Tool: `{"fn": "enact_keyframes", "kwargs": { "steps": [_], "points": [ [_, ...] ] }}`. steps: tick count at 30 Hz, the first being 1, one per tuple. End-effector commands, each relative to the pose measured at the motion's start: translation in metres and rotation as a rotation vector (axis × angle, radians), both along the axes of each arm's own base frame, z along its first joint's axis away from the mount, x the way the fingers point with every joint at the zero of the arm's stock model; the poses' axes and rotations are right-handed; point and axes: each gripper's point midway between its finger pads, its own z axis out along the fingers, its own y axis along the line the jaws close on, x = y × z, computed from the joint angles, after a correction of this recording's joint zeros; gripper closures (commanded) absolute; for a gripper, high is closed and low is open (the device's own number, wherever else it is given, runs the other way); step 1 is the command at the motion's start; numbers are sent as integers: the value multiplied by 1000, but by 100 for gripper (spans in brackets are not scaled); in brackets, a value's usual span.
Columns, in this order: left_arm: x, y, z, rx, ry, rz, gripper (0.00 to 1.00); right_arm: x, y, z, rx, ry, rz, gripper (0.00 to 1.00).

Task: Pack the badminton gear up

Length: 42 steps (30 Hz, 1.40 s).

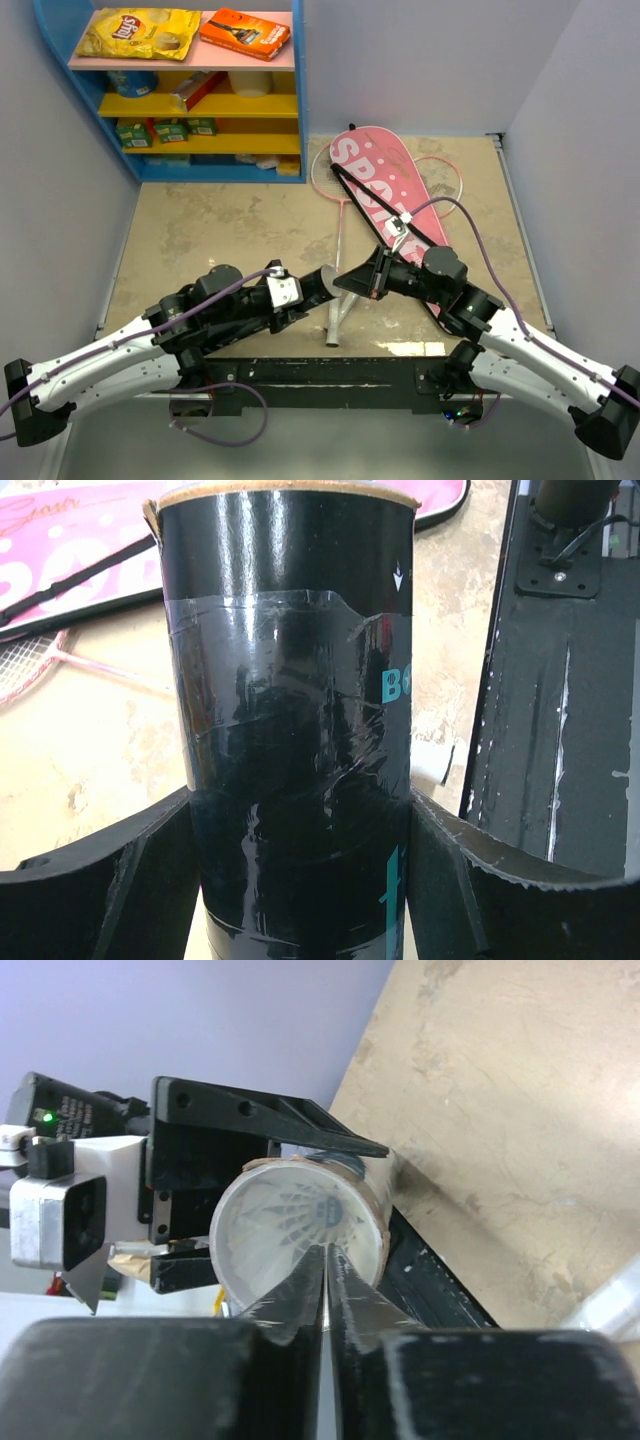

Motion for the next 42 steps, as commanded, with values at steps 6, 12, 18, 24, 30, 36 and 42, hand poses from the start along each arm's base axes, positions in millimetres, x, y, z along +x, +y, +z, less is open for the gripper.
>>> {"fn": "enact_keyframes", "kwargs": {
  "steps": [6, 12, 18, 24, 30, 36, 42],
  "points": [
    [13, -12, 80, -248, -154, 24, 100, -6, 6, -33, -153, 43, 75, 100],
    [35, -9, 64, -182, -156, 138, 100, 9, -5, -15, -217, -24, -15, 92],
    [82, -5, 49, -48, -143, 341, 100, 37, -37, 17, -394, -126, -183, 89],
    [145, 23, 49, 46, -158, 497, 100, 52, -70, 69, -477, -232, -329, 83],
    [208, 73, 37, 202, -152, 695, 100, 51, -94, 93, -504, -281, -392, 79],
    [259, 152, -14, 416, -80, 950, 100, 43, -91, 82, -511, -265, -345, 79],
    [285, 214, -70, 572, 40, 1125, 100, 39, -84, 68, -539, -245, -288, 78]
  ]
}}
